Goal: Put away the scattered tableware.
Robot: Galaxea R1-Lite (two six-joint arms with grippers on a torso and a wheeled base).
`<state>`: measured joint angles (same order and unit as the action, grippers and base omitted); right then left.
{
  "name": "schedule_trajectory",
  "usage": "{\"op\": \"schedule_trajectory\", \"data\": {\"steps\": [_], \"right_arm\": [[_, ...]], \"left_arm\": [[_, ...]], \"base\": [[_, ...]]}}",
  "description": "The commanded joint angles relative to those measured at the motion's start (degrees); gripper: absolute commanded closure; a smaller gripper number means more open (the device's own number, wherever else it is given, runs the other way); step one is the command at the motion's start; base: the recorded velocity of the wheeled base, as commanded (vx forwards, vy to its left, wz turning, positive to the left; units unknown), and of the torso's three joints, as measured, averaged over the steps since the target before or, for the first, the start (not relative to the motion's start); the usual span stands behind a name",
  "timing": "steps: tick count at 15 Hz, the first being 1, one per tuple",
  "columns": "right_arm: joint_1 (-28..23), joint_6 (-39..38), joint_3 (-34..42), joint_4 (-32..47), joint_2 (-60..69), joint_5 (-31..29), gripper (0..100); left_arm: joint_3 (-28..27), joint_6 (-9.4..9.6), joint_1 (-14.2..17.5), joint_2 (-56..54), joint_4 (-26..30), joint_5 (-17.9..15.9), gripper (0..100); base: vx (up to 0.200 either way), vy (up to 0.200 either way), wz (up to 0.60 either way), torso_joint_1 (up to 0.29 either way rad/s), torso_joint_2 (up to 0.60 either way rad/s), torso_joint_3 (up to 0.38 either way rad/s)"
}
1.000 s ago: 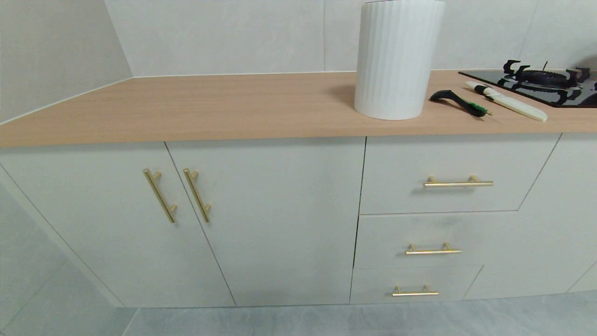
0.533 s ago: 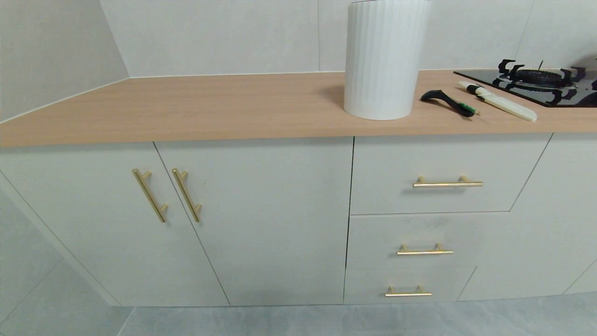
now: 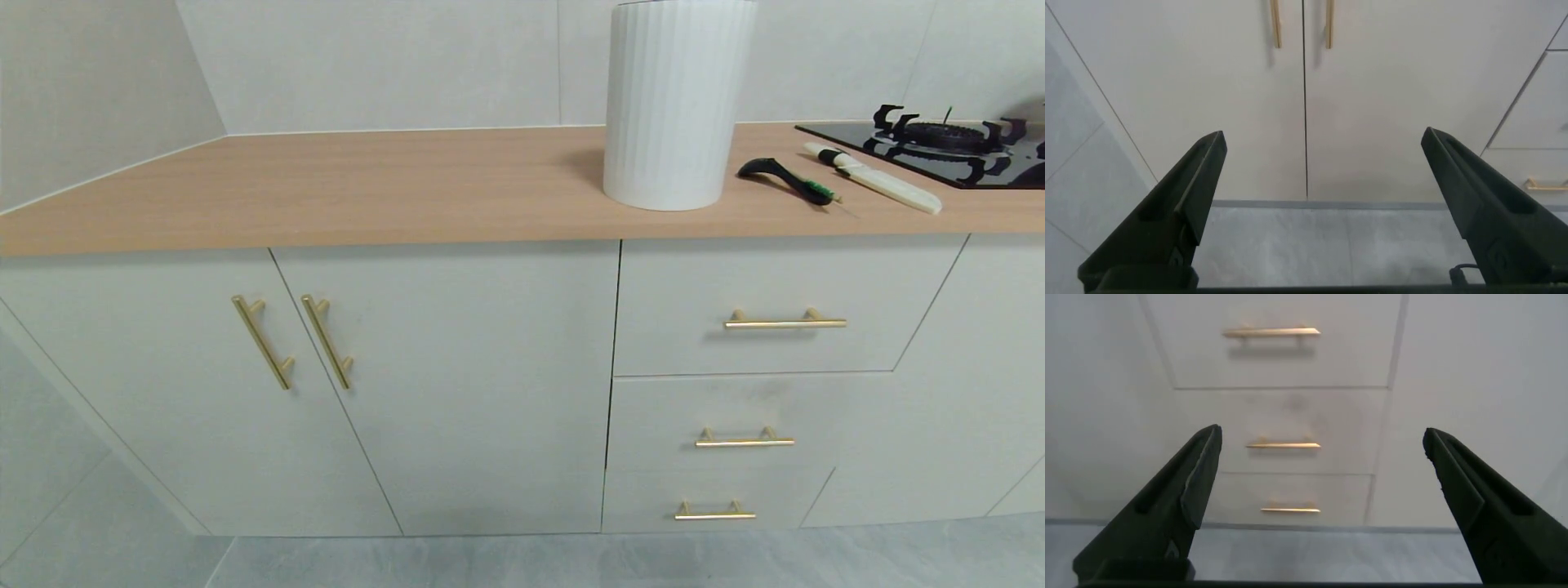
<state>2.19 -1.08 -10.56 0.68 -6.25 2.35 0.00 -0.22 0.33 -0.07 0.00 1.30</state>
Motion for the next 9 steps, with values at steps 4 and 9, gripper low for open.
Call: {"op": "schedule_trajectory", "data": {"steps": [4,9], "right_arm": [[3.4,-0.3,-9.7,-0.9,-38.0,4.5,0],[5.5,-0.4,-19.5,-5.5,-69.8,3.9,0]], "left_arm": [[0.0,-0.04,0.0,0.1,0.0,0.0,0],[0.0,-0.04,0.0,0.1,0.0,0.0,0]], "base": [[0.000,0.000,0.00,0.000,0.00,0.000],[0.000,0.000,0.00,0.000,0.00,0.000]]}}
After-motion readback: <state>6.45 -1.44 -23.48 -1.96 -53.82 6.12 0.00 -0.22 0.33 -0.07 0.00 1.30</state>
